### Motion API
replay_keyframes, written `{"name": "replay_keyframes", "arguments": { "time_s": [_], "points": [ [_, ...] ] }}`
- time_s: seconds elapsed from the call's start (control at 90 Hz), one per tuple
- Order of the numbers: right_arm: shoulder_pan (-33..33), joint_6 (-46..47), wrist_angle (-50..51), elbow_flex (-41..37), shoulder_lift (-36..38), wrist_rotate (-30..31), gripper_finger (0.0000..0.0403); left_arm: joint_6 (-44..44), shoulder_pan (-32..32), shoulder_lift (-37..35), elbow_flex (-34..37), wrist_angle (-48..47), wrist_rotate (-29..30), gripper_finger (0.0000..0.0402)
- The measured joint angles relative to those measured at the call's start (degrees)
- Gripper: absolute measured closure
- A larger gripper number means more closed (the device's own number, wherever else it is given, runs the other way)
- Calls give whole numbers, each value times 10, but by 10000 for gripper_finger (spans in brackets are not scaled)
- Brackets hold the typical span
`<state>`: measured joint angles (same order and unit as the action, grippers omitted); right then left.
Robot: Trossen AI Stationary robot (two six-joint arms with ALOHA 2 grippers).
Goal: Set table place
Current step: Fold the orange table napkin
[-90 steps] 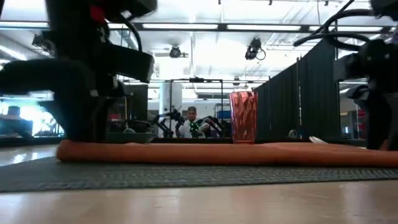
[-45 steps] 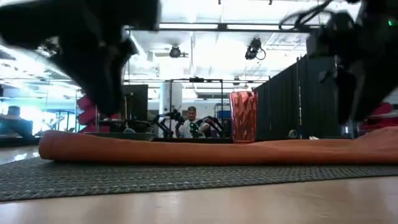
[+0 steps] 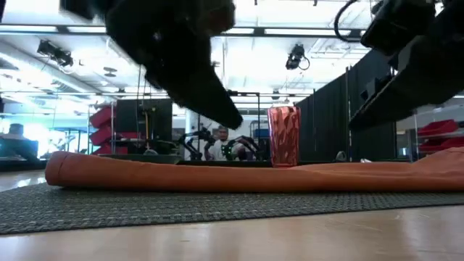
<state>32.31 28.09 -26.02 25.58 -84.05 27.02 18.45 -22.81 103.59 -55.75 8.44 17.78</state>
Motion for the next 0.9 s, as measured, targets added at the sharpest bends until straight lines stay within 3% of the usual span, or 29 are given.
{"name": "replay_keyframes", "arguments": {
  "time_s": [0.156, 0.278, 0.467, 0.733, 0.9],
  "points": [
    [3, -17, -97, -19, -74, 5, 236, 17, 0, 5, 100, 201, 3, 270],
    [5, -18, -115, -19, -125, -5, 238, 44, -2, 11, 156, 265, 3, 270],
    [6, -15, -127, -18, -160, -6, 238, 91, -23, 11, 210, 260, 6, 270],
    [6, -23, -119, -17, -156, -8, 241, 122, -58, 7, 252, 266, 19, 270],
    [5, -23, -118, -18, -157, -8, 242, 110, -59, -3, 249, 324, 2, 270]
  ]
}}
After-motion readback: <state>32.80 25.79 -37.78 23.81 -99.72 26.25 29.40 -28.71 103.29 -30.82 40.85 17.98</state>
